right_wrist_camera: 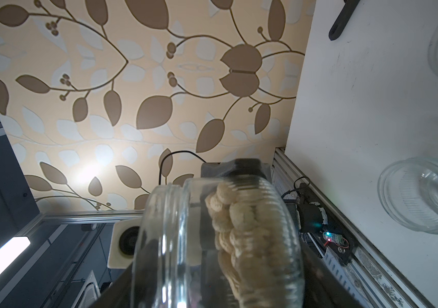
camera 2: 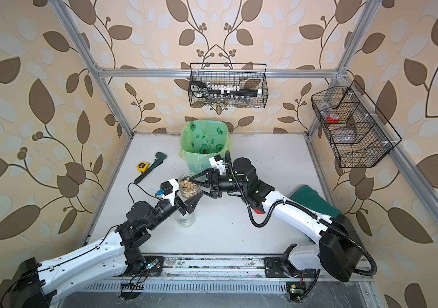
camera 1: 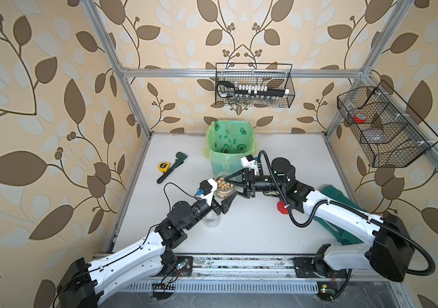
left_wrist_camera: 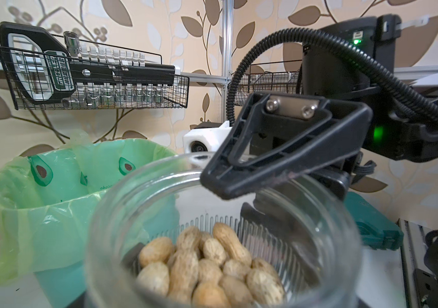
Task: Empty moldy peanuts from jars
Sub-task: Pour the moldy peanuts from the jar into the trash bin.
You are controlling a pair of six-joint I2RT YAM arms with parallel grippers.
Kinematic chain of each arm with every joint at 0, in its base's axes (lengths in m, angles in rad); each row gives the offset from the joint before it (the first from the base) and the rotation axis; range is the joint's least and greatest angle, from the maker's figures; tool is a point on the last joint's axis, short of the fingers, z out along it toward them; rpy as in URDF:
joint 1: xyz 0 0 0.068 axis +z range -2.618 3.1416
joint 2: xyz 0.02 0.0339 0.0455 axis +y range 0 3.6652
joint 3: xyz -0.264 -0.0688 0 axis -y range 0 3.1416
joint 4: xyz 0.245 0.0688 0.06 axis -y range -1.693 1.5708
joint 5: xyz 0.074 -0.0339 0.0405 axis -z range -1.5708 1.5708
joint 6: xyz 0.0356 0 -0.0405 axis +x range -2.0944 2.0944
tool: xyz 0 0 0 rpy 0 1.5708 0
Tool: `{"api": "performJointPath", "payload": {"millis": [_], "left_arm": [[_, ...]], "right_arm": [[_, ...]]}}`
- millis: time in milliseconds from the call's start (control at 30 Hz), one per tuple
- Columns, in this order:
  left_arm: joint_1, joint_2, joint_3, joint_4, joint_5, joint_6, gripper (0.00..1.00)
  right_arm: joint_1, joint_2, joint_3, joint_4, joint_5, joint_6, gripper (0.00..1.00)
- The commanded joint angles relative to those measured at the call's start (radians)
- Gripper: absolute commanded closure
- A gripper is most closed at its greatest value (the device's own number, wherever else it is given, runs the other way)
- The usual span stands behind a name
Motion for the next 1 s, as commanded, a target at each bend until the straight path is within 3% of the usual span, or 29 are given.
{"api": "performJointPath", "payload": {"millis": [0,133,233,333,833,933,967], "left_arm": [[-0.001,0.007,0.032,0.018,0.0,-0.018,1.0],[-0.001,0.007,0.033,0.014,-0.003,-0.018,1.0],[-0.001,0.008,0.034,0.015,0.001,-0.021,1.0],[-0.001,0.015,0.036,0.011,0.008,-0.025,1.0],[-0.001,0.029,0.053,-0.014,0.019,-0.03,1.0],[-0.001,0.03,0.058,-0.022,0.025,-0.03,0.69],[-0.001,0.029,0.058,-0.027,0.026,-0.03,0.59]], "right_arm": [[0.002,0.0,0.036,0.067,-0.028,-0.038,0.36],[0.002,-0.012,0.015,0.096,-0.026,-0.027,0.4],[0.003,-0.017,-0.002,0.151,-0.029,-0.001,0.17],[0.004,-0.016,-0.008,0.189,-0.032,0.018,0.12],[0.004,0.01,-0.016,0.235,-0.017,0.036,0.36],[0.002,0.007,-0.025,0.236,-0.009,0.034,0.46],[0.002,0.007,-0.031,0.238,-0.006,0.034,0.55]]}}
